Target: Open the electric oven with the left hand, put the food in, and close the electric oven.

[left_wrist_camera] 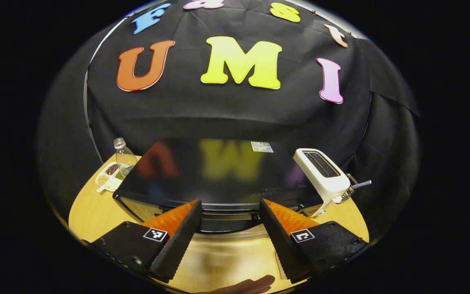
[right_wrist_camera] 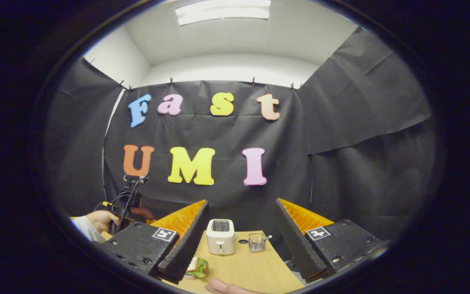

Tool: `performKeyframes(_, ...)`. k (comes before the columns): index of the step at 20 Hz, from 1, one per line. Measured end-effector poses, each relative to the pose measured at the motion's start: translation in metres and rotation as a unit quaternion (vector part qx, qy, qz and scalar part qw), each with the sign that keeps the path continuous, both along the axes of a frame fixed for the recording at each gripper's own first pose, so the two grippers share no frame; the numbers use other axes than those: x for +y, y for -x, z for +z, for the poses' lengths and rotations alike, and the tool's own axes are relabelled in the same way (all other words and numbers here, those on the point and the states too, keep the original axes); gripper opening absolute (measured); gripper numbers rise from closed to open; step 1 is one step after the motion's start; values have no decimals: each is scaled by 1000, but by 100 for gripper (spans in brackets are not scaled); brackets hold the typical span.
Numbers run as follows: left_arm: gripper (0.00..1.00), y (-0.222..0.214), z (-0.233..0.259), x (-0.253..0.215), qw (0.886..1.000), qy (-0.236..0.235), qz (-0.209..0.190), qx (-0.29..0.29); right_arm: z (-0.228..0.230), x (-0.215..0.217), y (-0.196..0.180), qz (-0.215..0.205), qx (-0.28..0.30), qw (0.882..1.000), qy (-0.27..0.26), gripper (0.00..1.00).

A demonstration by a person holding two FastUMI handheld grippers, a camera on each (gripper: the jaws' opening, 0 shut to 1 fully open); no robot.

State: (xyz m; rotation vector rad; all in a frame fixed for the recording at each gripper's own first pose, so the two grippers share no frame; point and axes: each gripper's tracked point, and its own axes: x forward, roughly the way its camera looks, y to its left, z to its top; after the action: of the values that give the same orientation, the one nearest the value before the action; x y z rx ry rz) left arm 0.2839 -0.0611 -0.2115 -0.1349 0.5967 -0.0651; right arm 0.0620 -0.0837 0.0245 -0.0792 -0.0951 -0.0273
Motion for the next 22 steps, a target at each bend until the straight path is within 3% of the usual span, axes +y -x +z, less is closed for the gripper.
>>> performKeyframes(5,96,4,-4,2,999,-44,-4,-9,-12,-13,-7,-9,18,1000,-9,100)
performKeyframes(9,96,20,-5,1,999,-41,-2,-7,-16,-19,-7,-16,25,999,-11,100)
performKeyframes(10,96,25,-6,0,999,-42,-2,-7,-15,-20,-6,-17,26,999,-12,90)
performKeyframes(13,96,43,-9,-1,999,-47,10,-8,-19,-18,-3,-14,31,999,-17,90)
performKeyframes(14,96,48,-10,-2,999,-48,12,-6,-19,-16,-1,-11,31,999,-18,100)
performKeyframes(15,97,52,-11,-1,999,-48,12,-10,-19,-14,0,-8,32,999,-19,90)
performKeyframes(16,97,58,-13,-2,999,-47,12,-10,-19,-15,2,-9,33,999,-19,100)
performKeyframes(17,97,64,-15,-3,999,-45,12,-13,-19,-17,3,-11,32,999,-18,100)
performKeyframes(18,97,70,-18,-3,999,-45,12,-12,-19,-18,4,-13,32,999,-17,90)
performKeyframes(19,97,72,-19,-3,999,-47,13,-14,-20,-18,5,-13,32,999,-16,90)
performKeyframes(20,97,80,-22,-3,999,-49,11,-13,-21,-18,6,-13,33,999,-18,100)
performKeyframes(22,97,93,-31,-4,999,-44,14,-10,-23,-18,6,-11,36,999,-20,100)
